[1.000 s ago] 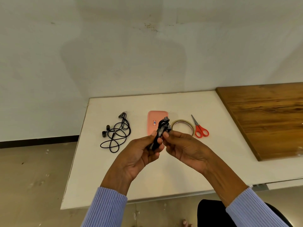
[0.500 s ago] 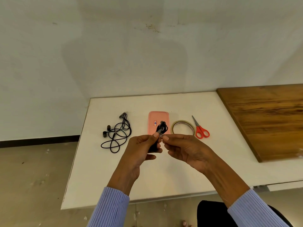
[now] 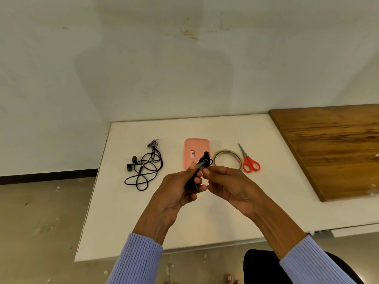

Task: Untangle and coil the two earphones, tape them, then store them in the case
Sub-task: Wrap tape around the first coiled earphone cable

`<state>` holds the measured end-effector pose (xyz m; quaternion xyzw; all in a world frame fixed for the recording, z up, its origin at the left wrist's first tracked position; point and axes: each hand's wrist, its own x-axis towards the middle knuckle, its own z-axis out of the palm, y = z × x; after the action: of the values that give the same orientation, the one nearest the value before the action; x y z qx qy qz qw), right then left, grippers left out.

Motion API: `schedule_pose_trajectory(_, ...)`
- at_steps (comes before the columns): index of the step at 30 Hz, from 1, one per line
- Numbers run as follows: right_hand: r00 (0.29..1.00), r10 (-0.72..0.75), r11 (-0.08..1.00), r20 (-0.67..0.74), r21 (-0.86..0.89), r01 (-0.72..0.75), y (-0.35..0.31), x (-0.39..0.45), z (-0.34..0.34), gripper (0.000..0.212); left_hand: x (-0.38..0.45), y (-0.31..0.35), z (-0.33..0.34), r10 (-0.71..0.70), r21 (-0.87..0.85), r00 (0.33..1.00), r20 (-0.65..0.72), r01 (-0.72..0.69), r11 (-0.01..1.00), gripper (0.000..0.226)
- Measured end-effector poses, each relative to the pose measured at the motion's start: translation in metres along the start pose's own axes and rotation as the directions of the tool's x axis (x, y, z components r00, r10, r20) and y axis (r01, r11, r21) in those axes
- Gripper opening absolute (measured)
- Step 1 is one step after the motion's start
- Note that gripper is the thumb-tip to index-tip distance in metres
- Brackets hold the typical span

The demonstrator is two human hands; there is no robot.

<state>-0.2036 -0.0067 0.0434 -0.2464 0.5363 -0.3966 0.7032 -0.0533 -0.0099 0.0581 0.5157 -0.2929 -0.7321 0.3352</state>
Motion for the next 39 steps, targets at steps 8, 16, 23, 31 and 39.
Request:
schedule_pose_trajectory(8,0.987,0.11,0.982,0.114,0.142,-0.126,0.003,0.002,-0.003,0.035,-0.002,0.001,0.001,-0.073,0.051,0.985,0.154,0.066,0.997,0.036)
schedule_pose_trajectory(16,0.965,0.258,0.954,0.039,0.146,-0.261,0.006,0.005,0.001,0.036,0.0,-0.005,0.001,0.073,0.224,0.997,-0.015,-0.068,0.972,0.038)
schedule_pose_trajectory(23,0.961,0.206,0.925,0.183,0.285,-0.253,0.004,0.003,0.004,0.025,-0.001,-0.002,0.001,-0.006,0.159,0.999,0.043,-0.001,0.987,0.037)
schedule_pose_trajectory(31,0.992,0.086,0.977,0.089,0.187,-0.102,0.002,0.002,0.005,0.026,-0.005,0.005,-0.005,0.011,0.354,0.999,0.039,-0.024,0.935,0.045)
schedule_pose_trajectory(39,0.996,-0.068,0.985,-0.064,-0.162,0.057,-0.001,-0.004,0.002,0.017,-0.003,0.001,-0.011,0.137,0.394,0.99,0.02,-0.134,0.909,0.031)
